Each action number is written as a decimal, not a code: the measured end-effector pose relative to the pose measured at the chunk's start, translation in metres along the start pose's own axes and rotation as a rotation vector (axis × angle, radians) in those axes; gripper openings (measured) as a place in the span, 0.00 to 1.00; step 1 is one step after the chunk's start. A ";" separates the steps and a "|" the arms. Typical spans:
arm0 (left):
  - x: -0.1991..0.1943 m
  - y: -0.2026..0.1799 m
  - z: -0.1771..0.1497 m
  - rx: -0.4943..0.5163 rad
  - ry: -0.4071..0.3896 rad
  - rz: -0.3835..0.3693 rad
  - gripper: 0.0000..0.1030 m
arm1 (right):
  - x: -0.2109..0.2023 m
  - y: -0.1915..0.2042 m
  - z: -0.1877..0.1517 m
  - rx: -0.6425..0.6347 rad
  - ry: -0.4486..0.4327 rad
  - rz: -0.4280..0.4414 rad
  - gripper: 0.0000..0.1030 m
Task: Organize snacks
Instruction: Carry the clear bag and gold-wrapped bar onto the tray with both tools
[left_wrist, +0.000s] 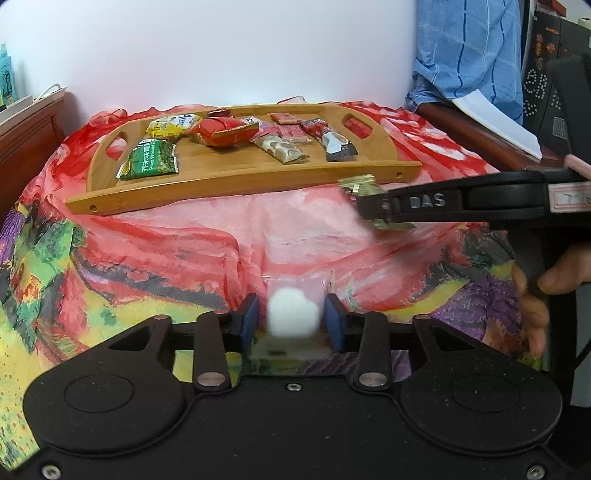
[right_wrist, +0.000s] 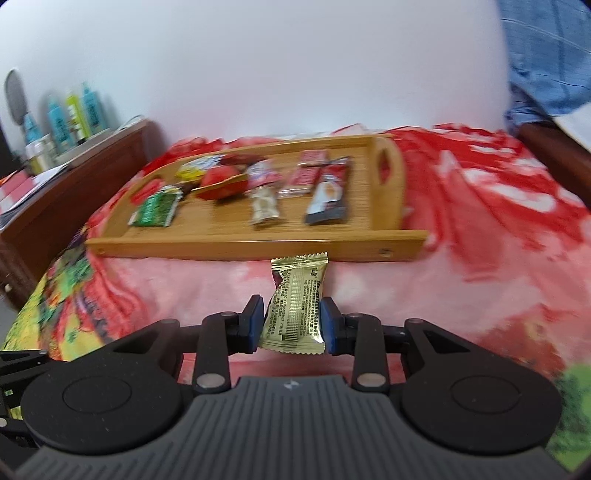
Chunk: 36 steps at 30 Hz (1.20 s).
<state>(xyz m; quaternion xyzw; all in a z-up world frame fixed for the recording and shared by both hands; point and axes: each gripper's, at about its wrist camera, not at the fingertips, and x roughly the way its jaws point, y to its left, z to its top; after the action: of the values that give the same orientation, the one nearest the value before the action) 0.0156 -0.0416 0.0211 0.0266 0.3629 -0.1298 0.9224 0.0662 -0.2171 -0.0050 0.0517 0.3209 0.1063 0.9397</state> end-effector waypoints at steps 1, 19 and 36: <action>0.000 0.000 0.000 -0.002 -0.005 0.000 0.39 | -0.003 -0.001 -0.001 0.004 -0.005 -0.016 0.36; -0.002 0.001 0.002 -0.038 0.005 0.005 0.29 | -0.015 0.010 -0.023 -0.009 -0.017 -0.053 0.37; -0.013 0.020 0.047 -0.066 -0.043 0.080 0.29 | -0.026 0.006 0.000 0.004 -0.085 -0.025 0.37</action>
<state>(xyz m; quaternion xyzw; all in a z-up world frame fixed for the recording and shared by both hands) 0.0432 -0.0266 0.0637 0.0077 0.3457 -0.0813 0.9348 0.0450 -0.2178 0.0112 0.0542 0.2813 0.0918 0.9537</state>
